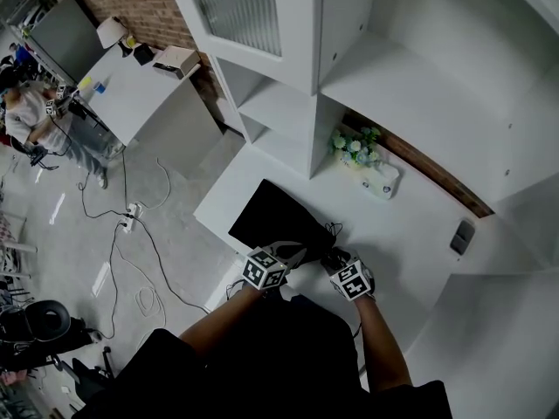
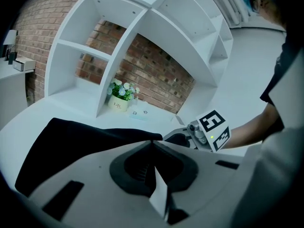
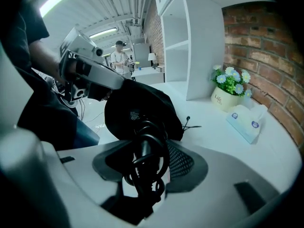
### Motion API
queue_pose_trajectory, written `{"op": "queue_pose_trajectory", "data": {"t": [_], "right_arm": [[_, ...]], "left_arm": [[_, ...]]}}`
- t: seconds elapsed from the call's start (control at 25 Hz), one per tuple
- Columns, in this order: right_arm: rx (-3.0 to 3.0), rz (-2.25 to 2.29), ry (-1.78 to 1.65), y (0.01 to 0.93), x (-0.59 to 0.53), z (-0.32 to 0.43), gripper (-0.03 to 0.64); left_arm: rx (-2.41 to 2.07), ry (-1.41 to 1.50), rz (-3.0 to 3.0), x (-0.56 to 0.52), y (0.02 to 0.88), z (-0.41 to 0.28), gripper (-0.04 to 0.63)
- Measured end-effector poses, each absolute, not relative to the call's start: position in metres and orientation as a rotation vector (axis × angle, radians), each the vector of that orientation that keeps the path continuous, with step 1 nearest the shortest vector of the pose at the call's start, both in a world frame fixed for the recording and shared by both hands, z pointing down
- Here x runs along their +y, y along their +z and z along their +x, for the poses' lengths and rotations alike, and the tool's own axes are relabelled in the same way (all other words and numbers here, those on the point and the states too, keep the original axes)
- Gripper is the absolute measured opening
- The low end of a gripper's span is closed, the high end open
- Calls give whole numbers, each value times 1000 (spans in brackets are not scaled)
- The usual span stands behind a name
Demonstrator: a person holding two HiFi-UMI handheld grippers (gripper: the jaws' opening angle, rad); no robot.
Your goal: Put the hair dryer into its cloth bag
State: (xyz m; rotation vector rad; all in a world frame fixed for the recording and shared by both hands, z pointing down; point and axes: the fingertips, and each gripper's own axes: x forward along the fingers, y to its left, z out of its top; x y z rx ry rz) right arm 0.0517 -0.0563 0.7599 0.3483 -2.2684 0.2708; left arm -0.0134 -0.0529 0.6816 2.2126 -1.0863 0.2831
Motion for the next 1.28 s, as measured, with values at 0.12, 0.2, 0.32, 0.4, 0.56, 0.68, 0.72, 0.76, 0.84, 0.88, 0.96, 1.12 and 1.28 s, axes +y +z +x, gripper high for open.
{"op": "queue_pose_trajectory", "data": {"t": [0.12, 0.2, 0.32, 0.4, 0.56, 0.68, 0.72, 0.76, 0.84, 0.88, 0.96, 1.12, 1.28], "right_arm": [[-2256, 298, 248, 759, -51, 37, 224], [-2251, 282, 258, 764, -50, 29, 224], [-2248, 292, 286, 774, -54, 21, 224], [-2238, 300, 277, 778, -56, 19, 224], [-2243, 287, 228, 782, -59, 14, 224], [-2245, 284, 224, 785, -57, 16, 227], [-2247, 287, 241, 790, -56, 17, 227], [-2249, 288, 261, 795, -55, 18, 227], [-2243, 292, 296, 803, -53, 20, 227], [-2234, 300, 313, 804, -52, 21, 227], [-2231, 334, 349, 801, -52, 25, 230], [-2237, 365, 398, 791, -47, 39, 275], [-2218, 346, 373, 794, -42, 56, 278]], "left_arm": [[-1075, 295, 2212, -50, 683, -8, 23], [-1070, 284, 2220, -49, 680, -5, 23], [-1086, 265, 2232, -50, 678, -1, 23], [-1097, 253, 2224, -52, 677, 2, 23], [-1115, 279, 2199, -49, 680, -2, 23], [-1133, 282, 2178, -45, 685, -9, 23], [-1134, 281, 2174, -44, 685, -10, 23], [-1135, 280, 2170, -43, 686, -12, 23], [-1141, 286, 2166, -42, 688, -15, 23], [-1143, 289, 2162, -41, 690, -16, 24], [-1145, 291, 2150, -40, 695, -16, 23], [-1133, 289, 2150, -38, 697, -14, 23], [-1118, 245, 2116, -40, 701, -12, 24]]}}
